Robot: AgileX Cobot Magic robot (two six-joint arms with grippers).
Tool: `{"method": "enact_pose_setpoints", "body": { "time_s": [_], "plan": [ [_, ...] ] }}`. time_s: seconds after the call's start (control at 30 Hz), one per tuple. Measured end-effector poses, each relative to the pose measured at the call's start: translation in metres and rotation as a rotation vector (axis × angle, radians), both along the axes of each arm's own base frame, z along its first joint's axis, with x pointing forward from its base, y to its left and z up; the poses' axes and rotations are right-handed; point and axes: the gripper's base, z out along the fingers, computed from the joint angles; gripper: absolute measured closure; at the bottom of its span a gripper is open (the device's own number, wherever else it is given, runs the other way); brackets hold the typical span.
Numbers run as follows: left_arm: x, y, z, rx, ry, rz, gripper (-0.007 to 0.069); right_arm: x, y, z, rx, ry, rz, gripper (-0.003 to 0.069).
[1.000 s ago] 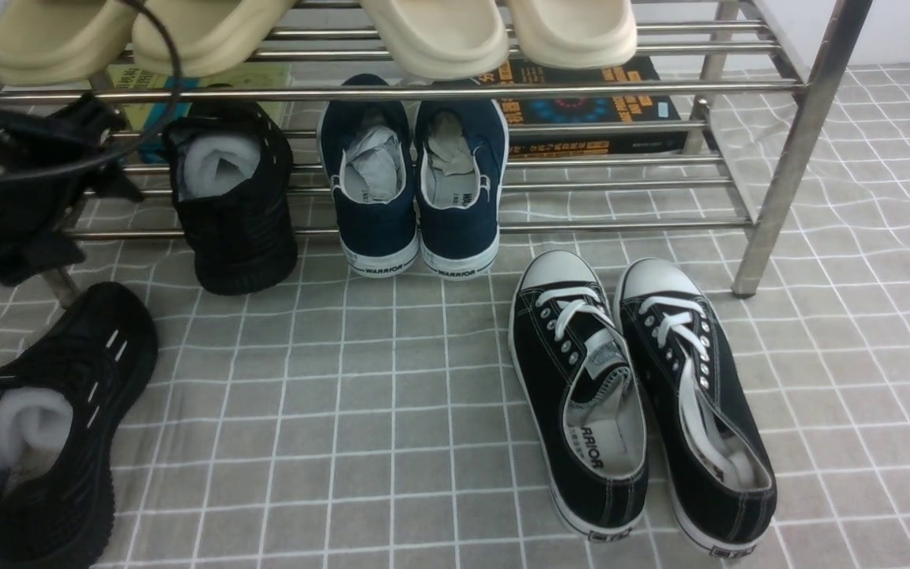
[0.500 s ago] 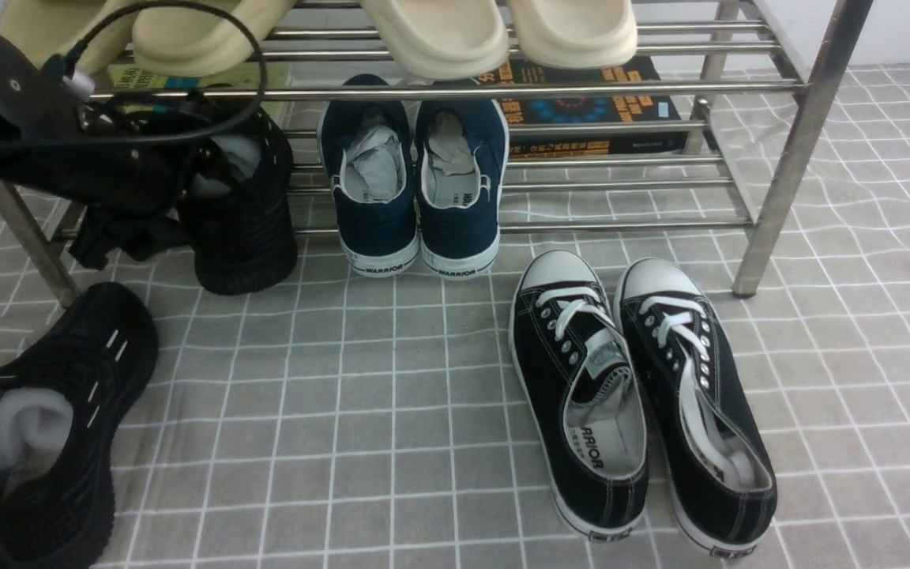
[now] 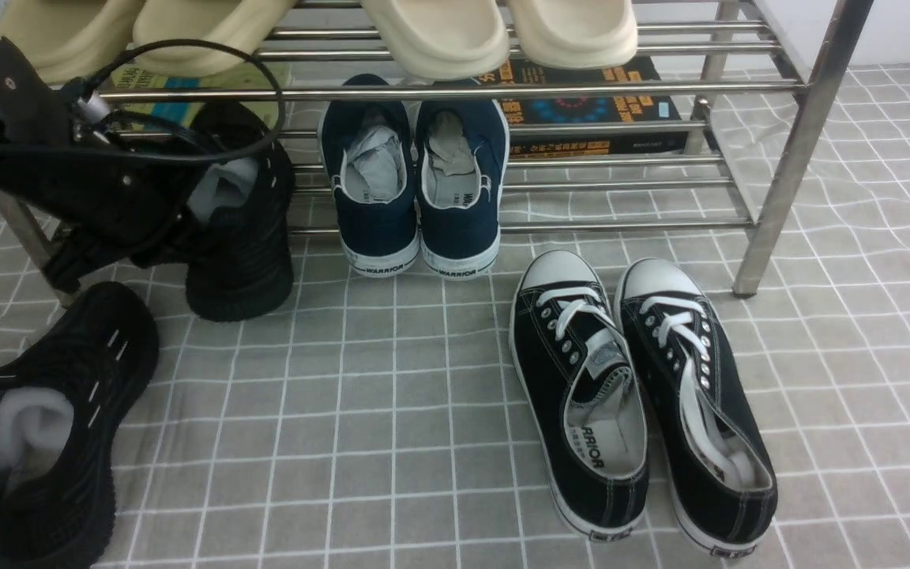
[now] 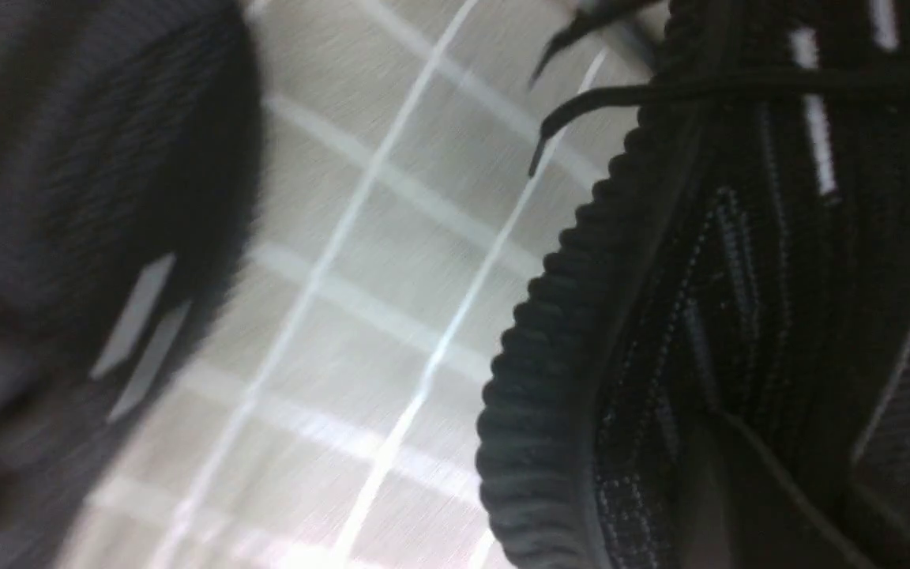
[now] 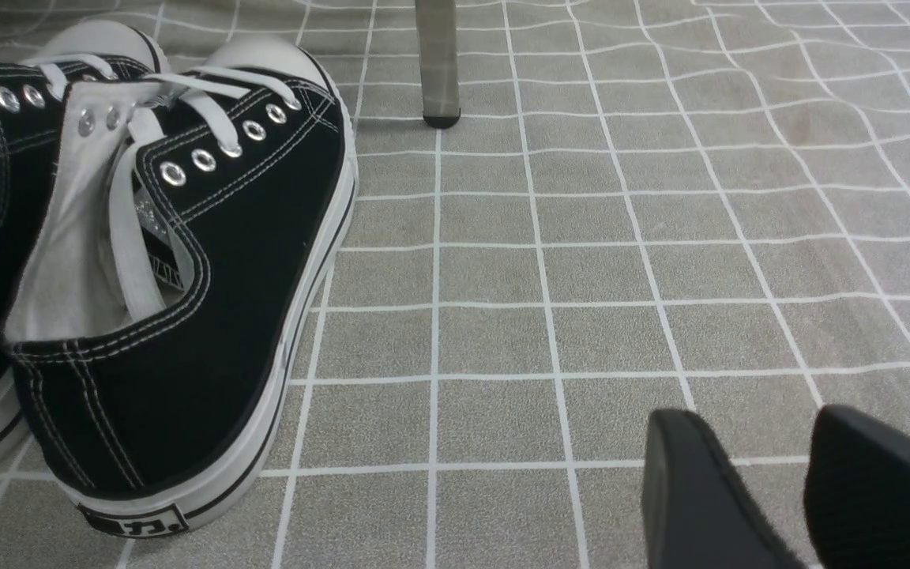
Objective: Take the shoes off the shelf with your hand from the grey coffee tablecloth.
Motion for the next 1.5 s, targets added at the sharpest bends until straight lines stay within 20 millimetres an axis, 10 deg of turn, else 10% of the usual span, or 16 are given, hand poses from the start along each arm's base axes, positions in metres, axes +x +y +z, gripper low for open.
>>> {"method": "enact_pose_setpoints", "body": {
  "time_s": [0.5, 1.03, 1.27, 1.5],
  "plan": [
    [-0.113, 0.015, -0.019, 0.140, 0.184, -0.056, 0.0603, 0.000, 0.000, 0.000, 0.000, 0.000, 0.000, 0.0420],
    [-0.127, 0.016, -0.048, 0.155, 0.188, -0.072, 0.0539, 0.000, 0.000, 0.000, 0.000, 0.000, 0.000, 0.0420],
    [-0.122, 0.015, -0.014, 0.201, 0.150, -0.195, 0.0281, 0.000, 0.000, 0.000, 0.000, 0.000, 0.000, 0.0420],
    [-0.139, 0.009, 0.044, 0.206, 0.018, -0.325, 0.0342, 0.000, 0.000, 0.000, 0.001, 0.000, 0.000, 0.0420]
  ]
}}
